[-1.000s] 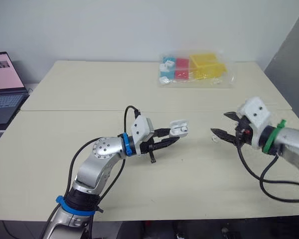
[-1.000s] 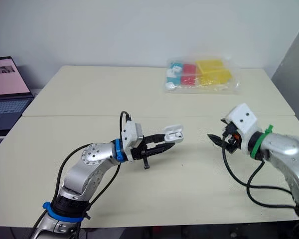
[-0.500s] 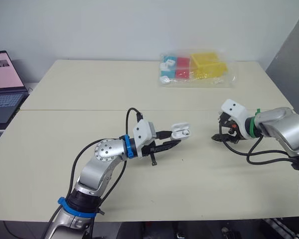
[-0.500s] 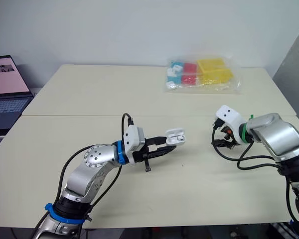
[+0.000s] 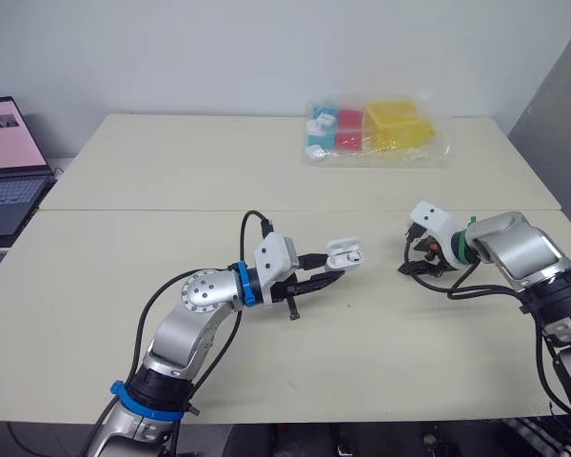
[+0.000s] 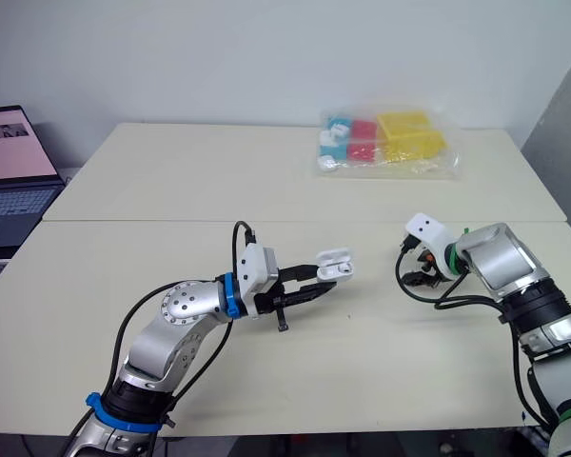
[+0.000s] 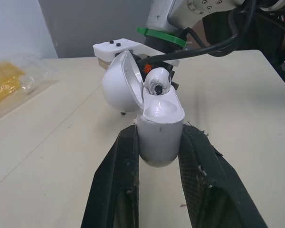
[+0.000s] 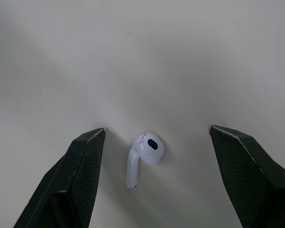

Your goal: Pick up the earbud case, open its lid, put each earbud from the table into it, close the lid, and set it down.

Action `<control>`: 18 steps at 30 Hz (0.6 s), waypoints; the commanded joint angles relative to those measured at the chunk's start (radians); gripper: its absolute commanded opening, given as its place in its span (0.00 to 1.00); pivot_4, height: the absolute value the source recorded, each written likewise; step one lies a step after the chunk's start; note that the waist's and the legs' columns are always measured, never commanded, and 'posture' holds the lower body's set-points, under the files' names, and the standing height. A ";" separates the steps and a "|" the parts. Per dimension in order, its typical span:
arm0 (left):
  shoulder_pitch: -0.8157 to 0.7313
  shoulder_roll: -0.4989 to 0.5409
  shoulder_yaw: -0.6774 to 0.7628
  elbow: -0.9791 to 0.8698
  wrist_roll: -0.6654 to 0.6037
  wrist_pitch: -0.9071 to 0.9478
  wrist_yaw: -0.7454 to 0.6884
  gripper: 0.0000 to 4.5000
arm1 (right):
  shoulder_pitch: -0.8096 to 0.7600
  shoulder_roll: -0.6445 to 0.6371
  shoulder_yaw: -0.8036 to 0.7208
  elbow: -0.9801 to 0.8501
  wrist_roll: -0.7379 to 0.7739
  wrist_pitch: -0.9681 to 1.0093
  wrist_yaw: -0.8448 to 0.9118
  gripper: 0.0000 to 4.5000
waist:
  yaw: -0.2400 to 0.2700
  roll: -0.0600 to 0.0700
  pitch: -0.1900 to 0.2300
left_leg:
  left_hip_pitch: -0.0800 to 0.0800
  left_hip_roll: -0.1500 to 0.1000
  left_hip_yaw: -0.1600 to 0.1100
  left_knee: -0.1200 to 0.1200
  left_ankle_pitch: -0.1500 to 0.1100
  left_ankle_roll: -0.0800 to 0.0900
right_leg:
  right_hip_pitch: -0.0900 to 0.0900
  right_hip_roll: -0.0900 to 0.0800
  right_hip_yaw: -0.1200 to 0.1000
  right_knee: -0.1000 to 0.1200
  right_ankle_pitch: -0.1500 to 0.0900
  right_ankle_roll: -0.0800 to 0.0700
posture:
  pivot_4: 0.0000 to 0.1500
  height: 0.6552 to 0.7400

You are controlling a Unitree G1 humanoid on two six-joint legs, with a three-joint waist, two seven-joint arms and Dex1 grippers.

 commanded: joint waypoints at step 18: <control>-0.010 0.002 0.004 -0.025 -0.002 -0.023 -0.003 0.17 | 0.106 -0.045 -0.064 -0.161 -0.036 0.025 0.057 0.11 | 0.001 0.000 0.000 | 0.000 0.000 0.000 0.000 0.000 0.000 | 0.001 0.000 0.000 0.000 0.000 0.000 | 1.00 1.00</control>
